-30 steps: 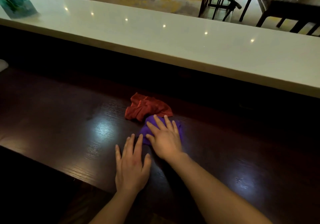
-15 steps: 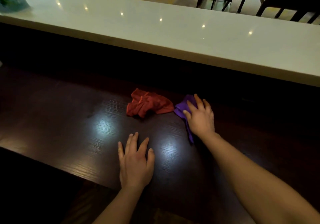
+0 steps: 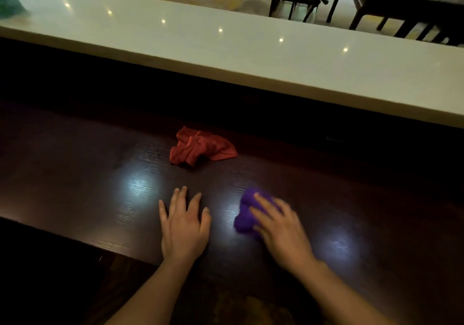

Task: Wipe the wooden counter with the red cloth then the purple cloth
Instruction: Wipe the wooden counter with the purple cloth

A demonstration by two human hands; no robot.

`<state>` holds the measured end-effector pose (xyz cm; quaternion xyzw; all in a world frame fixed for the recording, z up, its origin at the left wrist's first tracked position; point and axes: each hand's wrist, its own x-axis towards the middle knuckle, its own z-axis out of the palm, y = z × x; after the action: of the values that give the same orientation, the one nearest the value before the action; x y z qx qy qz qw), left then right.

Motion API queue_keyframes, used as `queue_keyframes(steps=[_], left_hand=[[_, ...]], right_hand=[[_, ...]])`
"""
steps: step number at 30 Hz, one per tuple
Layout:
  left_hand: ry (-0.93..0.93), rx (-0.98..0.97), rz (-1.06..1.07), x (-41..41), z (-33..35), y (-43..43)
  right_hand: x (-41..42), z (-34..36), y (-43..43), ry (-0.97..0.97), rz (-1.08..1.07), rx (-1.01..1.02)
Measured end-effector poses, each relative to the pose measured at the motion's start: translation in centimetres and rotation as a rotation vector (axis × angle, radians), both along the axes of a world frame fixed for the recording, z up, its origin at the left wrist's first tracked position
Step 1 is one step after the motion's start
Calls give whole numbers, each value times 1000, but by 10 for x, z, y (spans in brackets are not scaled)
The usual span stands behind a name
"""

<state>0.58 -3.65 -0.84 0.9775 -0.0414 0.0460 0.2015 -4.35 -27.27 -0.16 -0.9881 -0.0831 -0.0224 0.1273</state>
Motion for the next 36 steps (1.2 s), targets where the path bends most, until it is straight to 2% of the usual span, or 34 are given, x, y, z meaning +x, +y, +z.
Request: queue_keyframes(steps=[4,6,8,11,13,15,17,20,23,26,28,30,33,34,36], left_hand=[[25,132,-141,-1,0,-5],[20,182,-233,-4,-2,-9],[37,216,-252,-6,-2,-11],[81,185,-251,-12,1,-32],[91,144,-275,-18,3,-54],[96,139,-262,-23,2,-70],[89,154,-222,-25,0,-77],[64,201,-217,-25,-4,-78],[51,220,-219,-25,-7,-79],[49,240,-217,-25,-7,-80],[48,246,-209,-25,-8,-80],[47,246,-208,-25,-9,-79],[37,242,-214,-24,-9,-80],[42,240,-211,-24,-8,-80],[57,239,-206,-24,-7,-79]], right_hand=[[46,7,-36,0,-378,36],[47,7,-21,15,-451,68],[29,5,9,20,-363,86],[-22,3,24,15,-120,52],[-50,2,3,30,-18,12],[-60,2,-32,21,-20,-28],[-57,1,-70,4,-118,-55],[-34,4,-108,-9,-373,-10],[-2,5,-104,-42,-572,43],[24,8,-82,-31,-623,106],[27,9,-62,-31,-559,185],[16,6,-38,-34,-362,217],[-10,1,-30,7,-10,98],[-10,3,-43,19,28,60],[-10,9,-78,17,-41,26]])
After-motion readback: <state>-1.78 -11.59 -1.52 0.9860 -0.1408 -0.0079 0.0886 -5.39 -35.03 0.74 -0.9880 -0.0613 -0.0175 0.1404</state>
